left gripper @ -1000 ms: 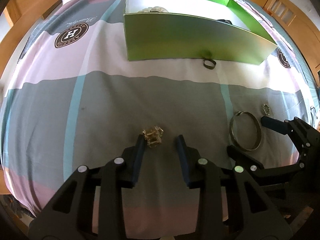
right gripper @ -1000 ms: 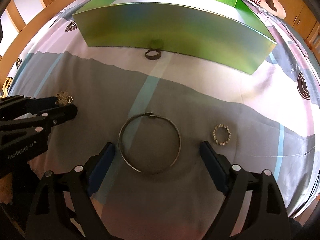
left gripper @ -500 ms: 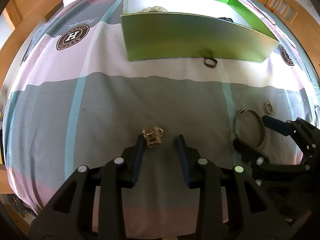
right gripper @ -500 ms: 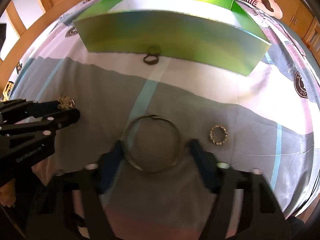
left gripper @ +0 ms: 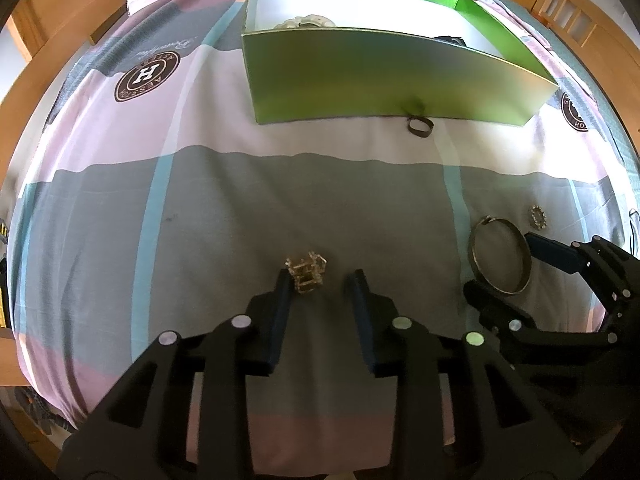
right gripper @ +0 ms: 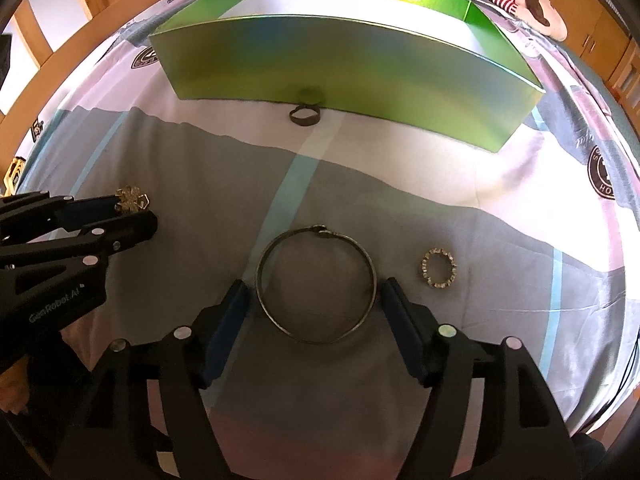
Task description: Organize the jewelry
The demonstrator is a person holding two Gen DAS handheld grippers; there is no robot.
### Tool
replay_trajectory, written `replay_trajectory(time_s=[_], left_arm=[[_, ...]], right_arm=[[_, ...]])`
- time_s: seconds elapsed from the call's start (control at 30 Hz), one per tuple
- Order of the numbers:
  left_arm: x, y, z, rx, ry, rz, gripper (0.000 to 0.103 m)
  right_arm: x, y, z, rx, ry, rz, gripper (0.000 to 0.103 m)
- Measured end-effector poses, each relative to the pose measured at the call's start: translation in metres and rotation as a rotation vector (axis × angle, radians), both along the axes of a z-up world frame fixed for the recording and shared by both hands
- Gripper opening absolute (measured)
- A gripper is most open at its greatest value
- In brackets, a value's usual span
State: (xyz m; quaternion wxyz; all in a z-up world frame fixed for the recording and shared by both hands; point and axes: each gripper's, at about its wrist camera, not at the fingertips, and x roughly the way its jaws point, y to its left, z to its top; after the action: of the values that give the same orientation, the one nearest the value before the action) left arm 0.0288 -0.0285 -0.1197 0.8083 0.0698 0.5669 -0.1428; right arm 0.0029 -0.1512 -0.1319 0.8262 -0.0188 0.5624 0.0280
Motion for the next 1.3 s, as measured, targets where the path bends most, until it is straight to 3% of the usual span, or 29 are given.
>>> replay_trajectory(time_s=[0.13, 0.33, 0.5, 0.57, 0.63, 0.8, 1.07, 1.17, 1.3], left_arm=[[0.0, -0.002, 0.0, -0.013, 0.005, -0.009, 0.042], [-0.001, 0.0, -0.001, -0.028, 0.008, -0.019, 0.049], [0.0, 0.001, -0.002, -0.044, 0.011, -0.023, 0.05], [0.0, 0.004, -0.002, -0.059, 0.013, -0.026, 0.049], [0.001, 0.007, -0.002, -0.064, 0.008, -0.017, 0.039], [0.007, 0.026, 0.0, -0.114, 0.022, 0.02, 0.014], [0.005, 0.046, 0.022, -0.184, -0.025, 0.043, 0.014], [0.005, 0.044, 0.03, -0.182, -0.042, 0.042, 0.014], [0.005, 0.036, 0.026, -0.115, -0.04, 0.041, 0.014]], right_arm=[[0.001, -0.001, -0.001, 0.007, 0.01, -0.015, 0.075], [-0.001, -0.007, -0.001, 0.027, 0.015, -0.024, 0.078], [-0.003, -0.005, -0.001, 0.022, 0.009, -0.021, 0.078], [-0.004, -0.005, 0.0, 0.017, 0.004, -0.015, 0.072], [-0.005, -0.004, 0.002, 0.023, -0.005, -0.007, 0.059], [-0.007, -0.003, 0.004, 0.017, -0.011, -0.003, 0.058], [-0.005, -0.004, 0.02, 0.012, -0.052, -0.007, 0.058], [-0.002, -0.009, 0.023, 0.023, -0.054, -0.02, 0.058], [-0.002, -0.011, 0.014, 0.01, -0.023, -0.028, 0.058]])
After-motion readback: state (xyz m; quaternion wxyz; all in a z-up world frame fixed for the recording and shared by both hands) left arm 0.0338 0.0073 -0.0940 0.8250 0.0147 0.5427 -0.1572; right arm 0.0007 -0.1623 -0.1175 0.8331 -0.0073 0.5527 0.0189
